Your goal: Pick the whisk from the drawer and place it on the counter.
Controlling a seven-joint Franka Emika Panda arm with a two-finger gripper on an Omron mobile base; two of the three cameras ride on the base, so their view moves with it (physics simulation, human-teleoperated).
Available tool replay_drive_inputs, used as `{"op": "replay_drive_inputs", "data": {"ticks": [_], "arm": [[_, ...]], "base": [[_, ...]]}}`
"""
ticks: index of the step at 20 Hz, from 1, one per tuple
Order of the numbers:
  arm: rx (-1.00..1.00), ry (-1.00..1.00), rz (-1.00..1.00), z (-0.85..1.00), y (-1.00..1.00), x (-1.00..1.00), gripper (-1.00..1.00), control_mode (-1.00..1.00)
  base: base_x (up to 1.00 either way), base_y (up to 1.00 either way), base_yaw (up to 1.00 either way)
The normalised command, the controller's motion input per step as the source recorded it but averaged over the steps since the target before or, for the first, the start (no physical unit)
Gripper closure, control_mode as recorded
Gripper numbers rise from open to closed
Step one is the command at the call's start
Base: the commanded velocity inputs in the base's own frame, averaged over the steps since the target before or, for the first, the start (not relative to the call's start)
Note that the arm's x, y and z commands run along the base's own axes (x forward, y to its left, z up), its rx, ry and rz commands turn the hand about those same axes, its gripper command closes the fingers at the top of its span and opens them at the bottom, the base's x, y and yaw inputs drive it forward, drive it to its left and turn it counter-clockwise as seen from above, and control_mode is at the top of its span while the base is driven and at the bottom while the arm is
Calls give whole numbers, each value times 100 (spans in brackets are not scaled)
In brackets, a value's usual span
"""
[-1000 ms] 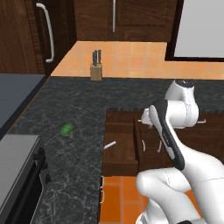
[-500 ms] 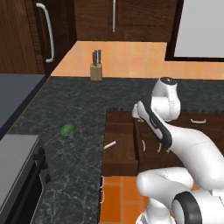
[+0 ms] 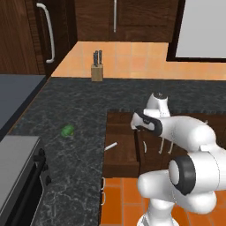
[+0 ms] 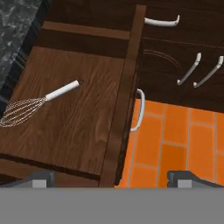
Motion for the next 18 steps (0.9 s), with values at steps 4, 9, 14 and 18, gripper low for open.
{"op": "replay_drive_inputs", "data": {"ticks": [4,9,14,18], "arm": [[-13,4,3,-40,-17,54,-100,-100],[-5,0,3,-59,-1,44,-100,-100],[-4,0,0,-62,-9,34,-100,-100],[-3,2,0,-72,-12,30,-100,-100]], "base": [[0,0,0],[0,0,0],[0,0,0],[0,0,0]]}}
